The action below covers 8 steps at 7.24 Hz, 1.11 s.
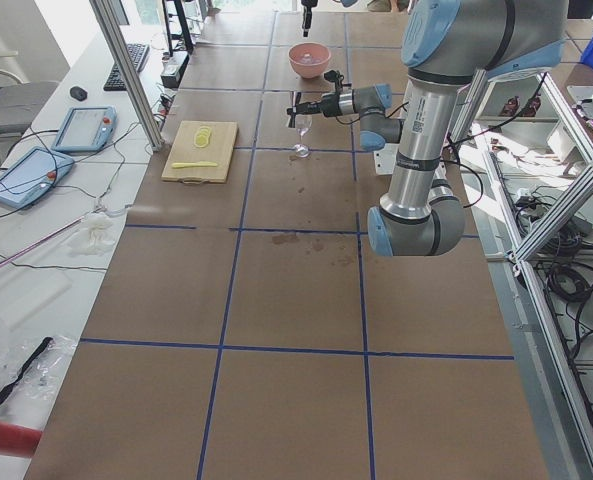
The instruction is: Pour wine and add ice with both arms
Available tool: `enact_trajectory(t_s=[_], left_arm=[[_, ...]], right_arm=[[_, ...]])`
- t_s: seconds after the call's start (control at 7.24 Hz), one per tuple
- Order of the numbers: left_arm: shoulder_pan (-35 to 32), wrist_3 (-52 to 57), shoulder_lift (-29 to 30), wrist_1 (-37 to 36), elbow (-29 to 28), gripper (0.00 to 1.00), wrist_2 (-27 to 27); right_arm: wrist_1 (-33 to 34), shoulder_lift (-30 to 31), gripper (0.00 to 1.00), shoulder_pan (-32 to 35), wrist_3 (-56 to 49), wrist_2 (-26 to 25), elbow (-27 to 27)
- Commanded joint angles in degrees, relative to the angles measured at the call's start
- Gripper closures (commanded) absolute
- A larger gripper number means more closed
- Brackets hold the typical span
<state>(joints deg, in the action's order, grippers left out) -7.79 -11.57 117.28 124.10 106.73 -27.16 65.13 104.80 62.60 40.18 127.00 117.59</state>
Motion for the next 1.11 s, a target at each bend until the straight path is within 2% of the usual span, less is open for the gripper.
enact_trajectory(t_s=[0.0, 0.41, 0.97], left_arm=[[0.2, 8.6, 0.8, -0.1, -0.5, 1.00, 1.3], [0.6, 17.0, 1.0, -0.1, -1.3, 1.00, 2.2], [1.4, 26.8, 1.1, -0.2, -1.7, 1.00, 6.0]], right_arm=[[0.0, -0.1, 0.00, -0.1, 0.1, 0.0, -0.1], [0.0, -0.1, 0.00, -0.1, 0.1, -0.1, -0.1], [0.0, 0.1, 0.00, -0.4, 0.1, -0.1, -0.3]])
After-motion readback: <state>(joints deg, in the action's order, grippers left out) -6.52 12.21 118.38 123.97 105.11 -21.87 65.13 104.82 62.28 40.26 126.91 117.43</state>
